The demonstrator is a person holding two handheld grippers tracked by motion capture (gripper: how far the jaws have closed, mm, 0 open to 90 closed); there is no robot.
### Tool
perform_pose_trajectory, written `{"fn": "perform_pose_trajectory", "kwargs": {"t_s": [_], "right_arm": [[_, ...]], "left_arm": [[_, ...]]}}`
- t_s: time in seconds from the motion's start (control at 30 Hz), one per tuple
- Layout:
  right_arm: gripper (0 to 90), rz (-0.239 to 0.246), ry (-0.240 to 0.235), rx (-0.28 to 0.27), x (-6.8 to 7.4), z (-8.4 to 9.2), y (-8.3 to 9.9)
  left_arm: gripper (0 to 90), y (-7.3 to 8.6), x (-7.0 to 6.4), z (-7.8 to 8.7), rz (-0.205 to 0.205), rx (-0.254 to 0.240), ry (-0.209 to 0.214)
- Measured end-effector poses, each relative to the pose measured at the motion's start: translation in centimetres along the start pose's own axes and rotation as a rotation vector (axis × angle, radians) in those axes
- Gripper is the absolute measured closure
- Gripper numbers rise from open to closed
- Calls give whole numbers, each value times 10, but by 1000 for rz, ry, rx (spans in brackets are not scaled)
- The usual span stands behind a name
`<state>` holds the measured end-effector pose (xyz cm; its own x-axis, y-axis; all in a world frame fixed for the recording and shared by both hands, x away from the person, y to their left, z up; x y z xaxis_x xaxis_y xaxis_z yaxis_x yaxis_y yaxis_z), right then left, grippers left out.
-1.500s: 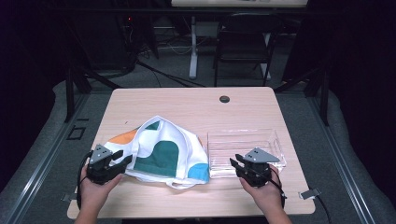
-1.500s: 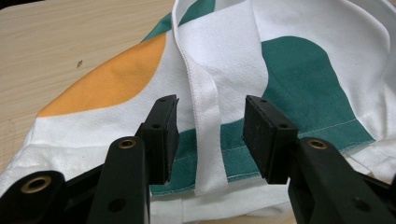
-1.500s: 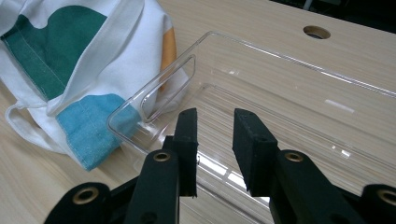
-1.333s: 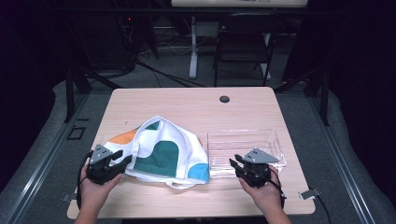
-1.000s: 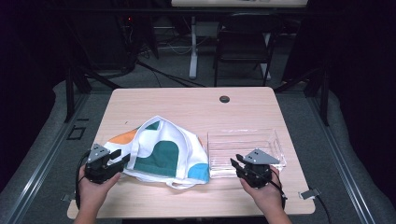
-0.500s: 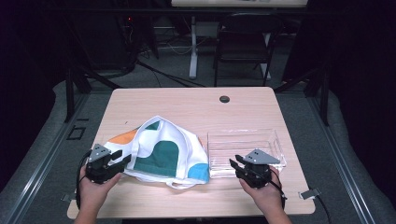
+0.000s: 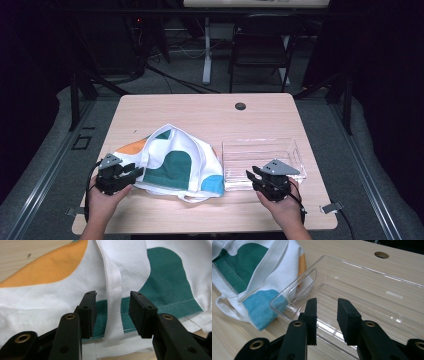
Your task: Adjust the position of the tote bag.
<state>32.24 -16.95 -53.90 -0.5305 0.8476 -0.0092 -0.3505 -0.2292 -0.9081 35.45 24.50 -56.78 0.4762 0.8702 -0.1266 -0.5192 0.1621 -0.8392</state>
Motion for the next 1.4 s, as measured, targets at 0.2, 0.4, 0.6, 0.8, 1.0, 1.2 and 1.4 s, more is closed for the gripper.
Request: {"fn": "perform_pose_trajectory", "kwargs": {"t_s": [0.2, 0.4, 0.6, 0.8, 1.0, 1.2, 1.4], "right_arm": [[698, 0, 2, 8, 0, -1, 1], [698, -3, 2, 8, 0, -1, 1], [698, -3, -1, 11, 0, -1, 2], [697, -4, -4, 12, 0, -1, 2], [697, -7, -1, 10, 0, -1, 2], [697, -5, -9, 12, 1, -2, 2], [697, -5, -10, 9, 3, -2, 2]], "left_arm": [[597, 3, -1, -5, 7, 32, 18], [629, 6, -3, -7, 3, 58, 34], [679, 8, -5, -9, -6, 76, 46], [728, 8, -4, -7, -1, 73, 51], [801, 7, -4, -5, -19, 71, 40], [854, 5, -3, -3, -30, 64, 26], [878, 1, -3, 2, -29, 29, 23]]}}
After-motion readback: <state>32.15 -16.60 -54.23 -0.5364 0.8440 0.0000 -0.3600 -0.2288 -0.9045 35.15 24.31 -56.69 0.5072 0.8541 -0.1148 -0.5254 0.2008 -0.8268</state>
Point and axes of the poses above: each handheld gripper's, and its own axes: z roughly backward along the jaws, y roughly out of its underside, x roughly to its left, the point moved 6 cm from there along -z, roughly forward along the jaws, and after that the axes turned 8 degrees about -x, right-handed, at the moved point
